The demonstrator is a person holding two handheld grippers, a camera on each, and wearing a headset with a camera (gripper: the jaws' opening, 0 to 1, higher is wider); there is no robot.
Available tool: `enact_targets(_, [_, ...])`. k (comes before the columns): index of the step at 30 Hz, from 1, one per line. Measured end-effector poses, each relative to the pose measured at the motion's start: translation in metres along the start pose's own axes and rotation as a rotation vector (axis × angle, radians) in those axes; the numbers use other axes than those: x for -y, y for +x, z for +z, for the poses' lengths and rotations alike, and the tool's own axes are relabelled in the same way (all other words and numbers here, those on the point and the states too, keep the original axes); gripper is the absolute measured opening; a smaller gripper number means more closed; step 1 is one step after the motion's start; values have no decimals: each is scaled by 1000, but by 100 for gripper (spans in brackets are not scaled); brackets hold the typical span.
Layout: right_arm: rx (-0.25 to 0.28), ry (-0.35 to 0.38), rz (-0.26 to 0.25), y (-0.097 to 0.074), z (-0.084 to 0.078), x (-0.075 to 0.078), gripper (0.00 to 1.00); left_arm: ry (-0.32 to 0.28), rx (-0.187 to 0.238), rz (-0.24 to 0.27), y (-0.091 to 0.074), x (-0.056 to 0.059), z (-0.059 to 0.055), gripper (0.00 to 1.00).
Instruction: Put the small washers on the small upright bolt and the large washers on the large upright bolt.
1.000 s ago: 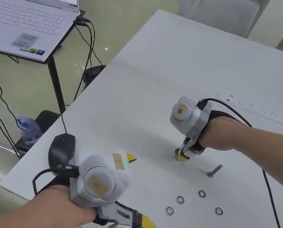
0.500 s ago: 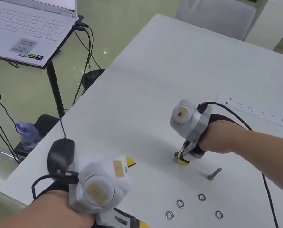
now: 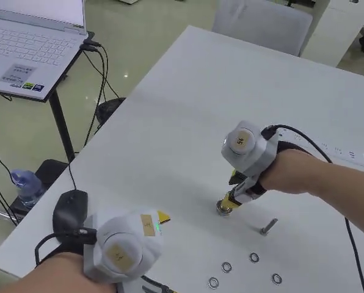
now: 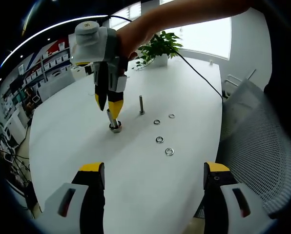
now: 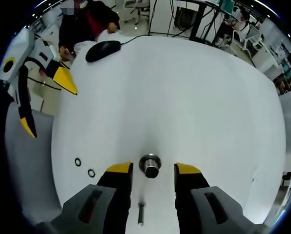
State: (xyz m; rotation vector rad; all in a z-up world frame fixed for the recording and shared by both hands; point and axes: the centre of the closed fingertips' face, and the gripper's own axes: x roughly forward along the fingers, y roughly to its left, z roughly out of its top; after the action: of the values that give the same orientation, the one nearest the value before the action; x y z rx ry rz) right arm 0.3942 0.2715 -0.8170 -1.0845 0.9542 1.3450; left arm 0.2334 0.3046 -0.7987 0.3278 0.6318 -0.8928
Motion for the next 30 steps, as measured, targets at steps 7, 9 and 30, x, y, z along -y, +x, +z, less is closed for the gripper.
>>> enact_targets(7, [11,-28,-1,-17,-3,-10,34,7,-8,-7,-1,2,3,81])
enact_targets(9, [25,-31,-1,-23,-2,-12,34,13,-9,-8,-1,3,3,81])
enact_targets(30, [73,-96,48,-28,-21,-79,34,13,-10,7,-7,2,7,79])
